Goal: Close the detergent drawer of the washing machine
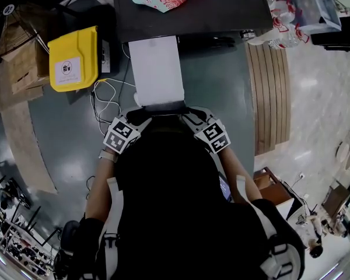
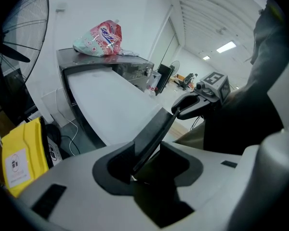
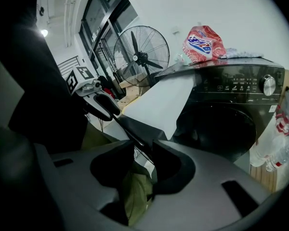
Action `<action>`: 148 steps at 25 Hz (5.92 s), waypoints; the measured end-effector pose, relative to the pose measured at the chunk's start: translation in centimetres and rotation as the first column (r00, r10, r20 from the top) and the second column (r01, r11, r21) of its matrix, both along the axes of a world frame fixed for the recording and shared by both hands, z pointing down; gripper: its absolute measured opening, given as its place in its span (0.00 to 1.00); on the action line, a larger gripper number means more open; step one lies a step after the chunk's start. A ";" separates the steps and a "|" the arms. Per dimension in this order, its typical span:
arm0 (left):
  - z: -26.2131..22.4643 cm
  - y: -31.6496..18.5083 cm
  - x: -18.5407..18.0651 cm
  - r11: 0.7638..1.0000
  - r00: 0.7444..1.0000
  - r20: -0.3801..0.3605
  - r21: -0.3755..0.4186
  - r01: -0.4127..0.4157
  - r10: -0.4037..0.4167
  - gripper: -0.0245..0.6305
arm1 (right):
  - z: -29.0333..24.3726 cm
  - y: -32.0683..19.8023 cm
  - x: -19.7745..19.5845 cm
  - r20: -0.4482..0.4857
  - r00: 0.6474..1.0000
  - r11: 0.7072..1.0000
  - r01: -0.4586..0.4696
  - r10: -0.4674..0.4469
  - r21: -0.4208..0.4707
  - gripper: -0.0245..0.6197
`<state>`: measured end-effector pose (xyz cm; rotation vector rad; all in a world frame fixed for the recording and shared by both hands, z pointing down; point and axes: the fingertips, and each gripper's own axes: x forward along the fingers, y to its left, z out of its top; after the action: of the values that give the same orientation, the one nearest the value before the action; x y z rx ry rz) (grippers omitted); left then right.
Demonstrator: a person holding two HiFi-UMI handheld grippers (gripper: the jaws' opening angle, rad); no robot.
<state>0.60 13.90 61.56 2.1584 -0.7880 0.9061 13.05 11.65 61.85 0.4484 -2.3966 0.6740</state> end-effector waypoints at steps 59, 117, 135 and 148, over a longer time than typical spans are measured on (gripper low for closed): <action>-1.6 -13.4 -3.0 0.976 0.964 -0.148 0.049 -0.214 0.219 0.18 | -1.0 -14.1 -3.3 -0.121 0.939 0.946 -0.318 0.323 0.063 0.25; -1.6 -18.0 -9.4 0.989 0.984 -0.131 0.106 -0.103 0.117 0.14 | -1.8 -22.6 -6.0 -0.053 0.857 0.855 -0.504 0.513 0.123 0.25; 0.3 -18.6 -7.2 0.996 0.989 -0.121 0.056 -0.075 0.081 0.05 | -1.6 -22.8 -6.1 -0.083 0.894 0.894 -0.429 0.441 0.130 0.26; -0.4 -22.7 -8.2 0.998 0.987 -0.153 0.038 0.051 -0.045 0.05 | -1.8 -26.2 -7.3 -0.110 0.890 0.896 -0.437 0.444 0.083 0.26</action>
<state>-7.57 -8.83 61.19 2.2052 -0.7850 0.6966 5.76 -14.54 60.06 1.0505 -2.2109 0.7457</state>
